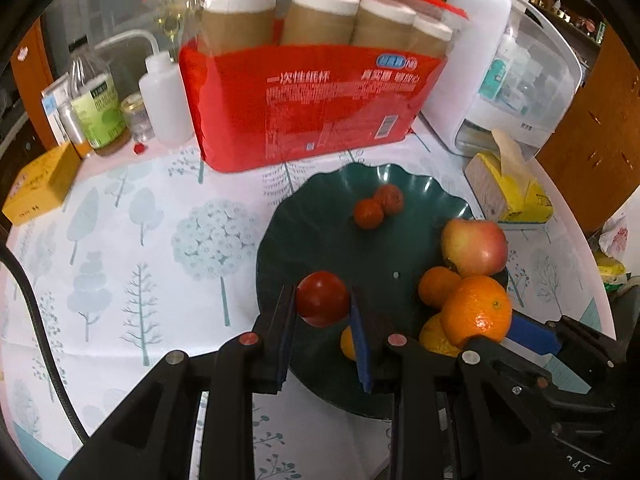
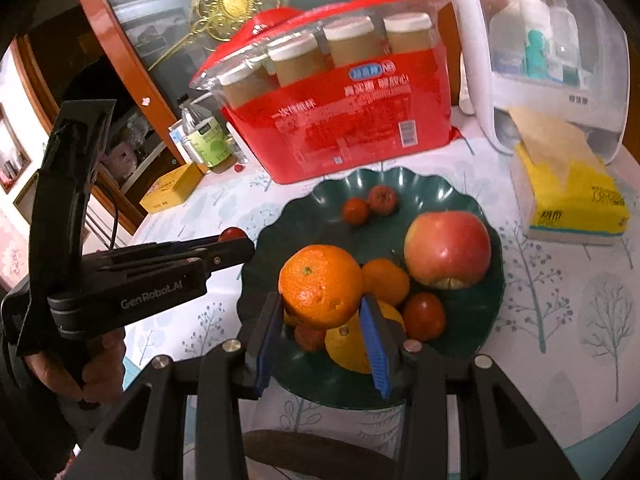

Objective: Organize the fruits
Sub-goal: 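Lower the tomato and orange onto the green plate and open both tools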

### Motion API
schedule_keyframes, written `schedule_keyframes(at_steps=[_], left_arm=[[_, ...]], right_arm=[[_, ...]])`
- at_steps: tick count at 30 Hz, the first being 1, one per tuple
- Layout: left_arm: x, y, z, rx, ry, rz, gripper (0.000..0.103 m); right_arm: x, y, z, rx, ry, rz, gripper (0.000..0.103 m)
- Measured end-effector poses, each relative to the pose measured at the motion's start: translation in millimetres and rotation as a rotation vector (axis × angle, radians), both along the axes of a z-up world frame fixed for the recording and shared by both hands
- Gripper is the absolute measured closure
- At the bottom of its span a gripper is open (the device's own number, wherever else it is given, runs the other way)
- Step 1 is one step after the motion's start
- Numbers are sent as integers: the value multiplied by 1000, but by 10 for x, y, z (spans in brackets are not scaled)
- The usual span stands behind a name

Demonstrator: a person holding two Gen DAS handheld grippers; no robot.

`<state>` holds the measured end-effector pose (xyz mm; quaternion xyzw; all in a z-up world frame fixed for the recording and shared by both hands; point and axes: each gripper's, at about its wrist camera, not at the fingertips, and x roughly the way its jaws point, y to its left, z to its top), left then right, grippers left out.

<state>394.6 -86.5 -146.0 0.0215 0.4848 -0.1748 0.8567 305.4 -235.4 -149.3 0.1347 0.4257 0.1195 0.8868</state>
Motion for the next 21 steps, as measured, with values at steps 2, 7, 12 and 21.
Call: schedule_keyframes(at_steps=[2,7,12,21], left_arm=[[23,-5,-37,-1,10,-5,78],[47,2,-71,-10,18,-5,56],[-8,3,-28,-9,14,-11,48],[-293,64,156,-27,18,-1,38]], right_arm=[[17,4,-39,3,10,-1,63],[29,11,-89,2,8,-10,61],[7,-28,-64,2,3,-32,58],[-170,-257,73,10,2,-95,56]])
